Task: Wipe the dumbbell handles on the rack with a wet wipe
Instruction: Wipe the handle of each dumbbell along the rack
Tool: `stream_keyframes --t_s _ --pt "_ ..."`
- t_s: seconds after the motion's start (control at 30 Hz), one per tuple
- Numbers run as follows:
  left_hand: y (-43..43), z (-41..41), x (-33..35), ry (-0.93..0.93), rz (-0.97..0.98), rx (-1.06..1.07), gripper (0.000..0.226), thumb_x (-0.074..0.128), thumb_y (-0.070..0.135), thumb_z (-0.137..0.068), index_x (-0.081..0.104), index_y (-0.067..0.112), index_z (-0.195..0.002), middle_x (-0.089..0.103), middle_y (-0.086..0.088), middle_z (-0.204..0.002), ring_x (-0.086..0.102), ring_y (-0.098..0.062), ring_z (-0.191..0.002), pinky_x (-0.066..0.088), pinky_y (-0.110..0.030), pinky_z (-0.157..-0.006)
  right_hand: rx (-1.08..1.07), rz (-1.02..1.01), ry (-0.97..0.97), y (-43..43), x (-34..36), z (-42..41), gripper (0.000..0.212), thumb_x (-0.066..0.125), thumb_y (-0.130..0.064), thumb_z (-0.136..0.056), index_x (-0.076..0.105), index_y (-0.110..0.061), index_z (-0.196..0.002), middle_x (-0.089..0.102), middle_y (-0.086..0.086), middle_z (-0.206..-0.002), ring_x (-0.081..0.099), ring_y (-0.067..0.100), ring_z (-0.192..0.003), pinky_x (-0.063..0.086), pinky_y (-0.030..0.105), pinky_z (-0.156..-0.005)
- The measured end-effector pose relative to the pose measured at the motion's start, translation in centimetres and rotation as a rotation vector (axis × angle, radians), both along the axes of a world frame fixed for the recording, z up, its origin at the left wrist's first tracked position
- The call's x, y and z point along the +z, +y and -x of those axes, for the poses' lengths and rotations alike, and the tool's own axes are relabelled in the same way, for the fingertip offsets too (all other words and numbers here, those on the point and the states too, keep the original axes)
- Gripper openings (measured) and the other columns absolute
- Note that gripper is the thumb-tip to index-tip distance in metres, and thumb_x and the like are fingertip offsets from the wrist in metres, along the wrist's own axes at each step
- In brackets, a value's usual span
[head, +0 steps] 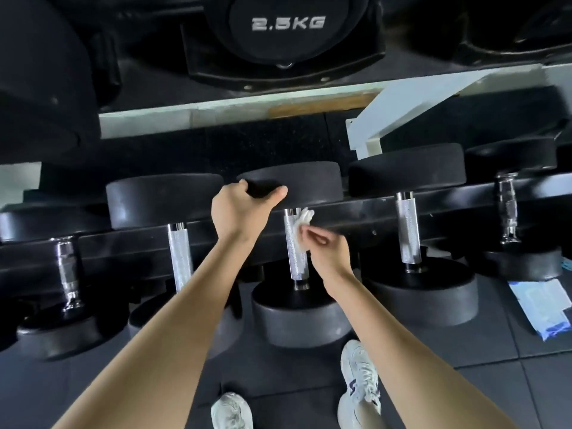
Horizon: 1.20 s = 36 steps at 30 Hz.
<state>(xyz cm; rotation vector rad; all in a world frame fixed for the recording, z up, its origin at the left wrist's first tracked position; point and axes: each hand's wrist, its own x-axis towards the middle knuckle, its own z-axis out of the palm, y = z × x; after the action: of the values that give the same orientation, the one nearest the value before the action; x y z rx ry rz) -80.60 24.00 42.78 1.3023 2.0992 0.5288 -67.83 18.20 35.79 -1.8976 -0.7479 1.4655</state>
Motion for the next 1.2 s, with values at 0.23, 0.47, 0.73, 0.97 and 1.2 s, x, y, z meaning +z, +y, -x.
stream_keyframes --t_s 0.23,0.47,0.73,0.97,1.2 --pt "-0.6 0.6 -1.3 -0.035 -0.093 -0.045 0.055 0.074 0.051 -0.072 0.037 0.013 -0.055 0.04 0.007 -0.048 0.038 -0.007 -0.045 0.024 -0.017 -0.042 0.017 -0.111 -0.148 1.1 -1.5 1.7 0.023 0.072 -0.017 -0.082 0.067 -0.011 -0.103 0.065 -0.005 -0.09 0.062 0.009 -0.088 0.05 0.024 -0.087" --pt "-0.3 0.8 -1.7 -0.058 -0.135 -0.022 0.063 0.077 0.049 -0.069 0.028 0.013 -0.051 0.033 0.005 -0.044 0.031 -0.01 -0.041 0.025 -0.017 -0.038 -0.039 -0.209 -0.306 2.4 -3.1 3.1 0.027 0.068 -0.028 -0.086 0.057 -0.013 -0.066 0.053 -0.008 -0.059 0.047 0.001 -0.056 0.04 0.018 -0.061" --pt "-0.1 0.9 -1.7 -0.083 -0.144 0.008 0.065 0.08 0.047 -0.066 0.027 0.015 -0.045 0.03 0.008 -0.04 0.03 -0.007 -0.036 0.025 -0.015 -0.036 0.113 -0.136 -0.384 -0.8 -3.0 2.0 0.034 0.063 -0.029 -0.09 0.065 -0.006 -0.116 0.067 0.002 -0.089 0.063 0.013 -0.089 0.039 0.013 -0.07" --pt "0.2 0.9 -1.6 -0.072 -0.13 -0.001 0.067 0.08 0.048 -0.065 0.026 0.013 -0.047 0.029 0.005 -0.042 0.028 -0.011 -0.039 0.02 -0.017 -0.038 0.064 -0.173 -0.373 1.5 -2.8 2.7 0.03 0.069 -0.032 -0.084 0.058 -0.009 -0.067 0.057 -0.001 -0.063 0.047 0.01 -0.061 0.036 0.024 -0.061" --pt "-0.1 0.7 -2.1 -0.115 -0.17 0.029 0.069 0.081 0.044 -0.066 0.021 0.015 -0.048 0.024 0.007 -0.032 0.033 -0.008 -0.033 0.024 -0.015 -0.036 -0.01 -0.095 -0.031 4.3 -3.1 1.1 0.032 0.077 -0.021 -0.078 0.054 -0.016 -0.056 0.055 -0.006 -0.055 0.05 0.006 -0.053 0.043 0.02 -0.055"
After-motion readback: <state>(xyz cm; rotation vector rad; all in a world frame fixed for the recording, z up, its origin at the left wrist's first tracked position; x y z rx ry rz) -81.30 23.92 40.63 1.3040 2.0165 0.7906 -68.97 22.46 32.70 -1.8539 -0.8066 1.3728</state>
